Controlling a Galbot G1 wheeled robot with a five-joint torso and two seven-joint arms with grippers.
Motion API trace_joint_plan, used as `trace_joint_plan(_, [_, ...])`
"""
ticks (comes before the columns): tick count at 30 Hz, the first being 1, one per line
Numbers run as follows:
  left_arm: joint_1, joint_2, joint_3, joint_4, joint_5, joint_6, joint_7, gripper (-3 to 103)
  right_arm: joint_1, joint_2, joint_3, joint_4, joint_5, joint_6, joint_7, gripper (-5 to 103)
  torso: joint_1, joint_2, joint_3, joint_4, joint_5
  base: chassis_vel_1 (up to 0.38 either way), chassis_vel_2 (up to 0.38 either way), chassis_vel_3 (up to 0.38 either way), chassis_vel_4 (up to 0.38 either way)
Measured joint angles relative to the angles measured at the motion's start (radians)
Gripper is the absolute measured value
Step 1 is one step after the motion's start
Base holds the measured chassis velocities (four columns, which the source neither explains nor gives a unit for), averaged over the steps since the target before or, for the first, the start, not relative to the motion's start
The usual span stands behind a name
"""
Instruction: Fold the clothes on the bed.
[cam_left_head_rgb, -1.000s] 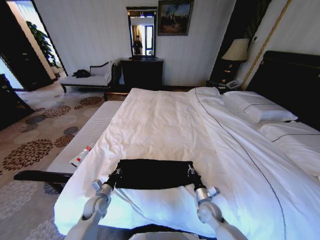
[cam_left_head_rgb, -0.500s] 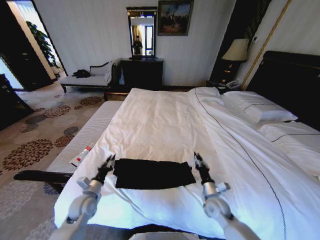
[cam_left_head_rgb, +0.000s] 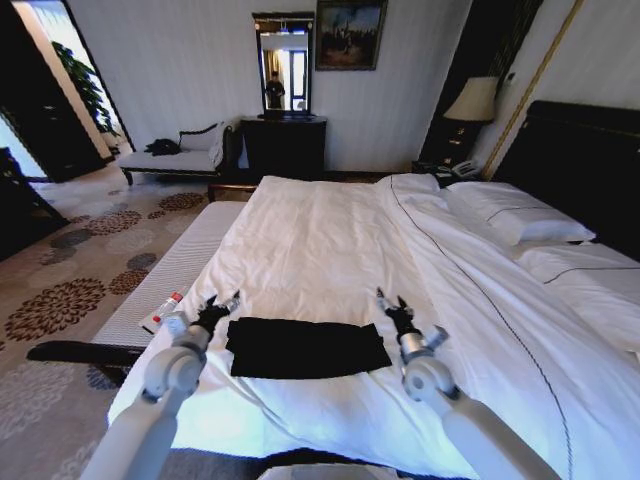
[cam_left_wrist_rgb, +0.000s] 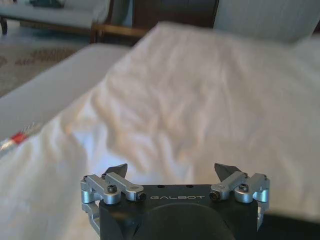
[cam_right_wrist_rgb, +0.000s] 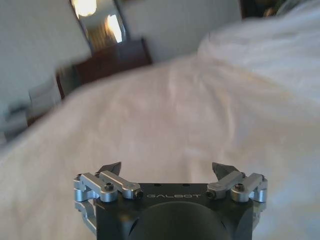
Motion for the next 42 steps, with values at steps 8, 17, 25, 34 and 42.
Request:
trace_joint_plan(8, [0.139, 0.050, 0.042, -0.063, 0.070, 0.075, -0.038, 100, -0.087, -0.034, -0.050, 0.084, 0.009, -0.150, 0.182, 100, 0.000, 0.000, 0.000, -0.0003, 0.0003, 0.000, 0.000, 0.000, 0.000])
trace_joint_plan(17, [0.347, 0.059, 0.027, -0.176, 0.137, 0.086, -0.062, 100, -0.280, -0.063, 0.005, 0.214, -0.026, -0.150, 0.281, 100, 0.000, 0.000, 0.000, -0.0002, 0.0003, 0.000, 0.000, 0.000, 0.000])
trace_joint_plan(25, [0.469, 0.055, -0.008, -0.317, 0.157, 0.053, -0.062, 100, -0.395, -0.057, 0.051, 0.312, -0.119, -0.101, 0.324, 100, 0.000, 0.000, 0.000, -0.0001, 0.0003, 0.000, 0.000, 0.000, 0.000])
trace_joint_plan(34, [0.329, 0.015, -0.063, -0.297, 0.075, -0.062, 0.005, 100, -0.362, -0.011, 0.094, 0.349, -0.239, 0.023, 0.249, 100, 0.000, 0.000, 0.000, -0.0002, 0.0003, 0.000, 0.000, 0.000, 0.000])
trace_joint_plan(42, [0.300, -0.029, 0.007, -0.051, 0.250, -0.125, 0.043, 100, -0.331, 0.069, 0.008, 0.177, -0.201, 0.020, 0.209, 100, 0.000, 0.000, 0.000, -0.0002, 0.0004, 0.000, 0.000, 0.000, 0.000])
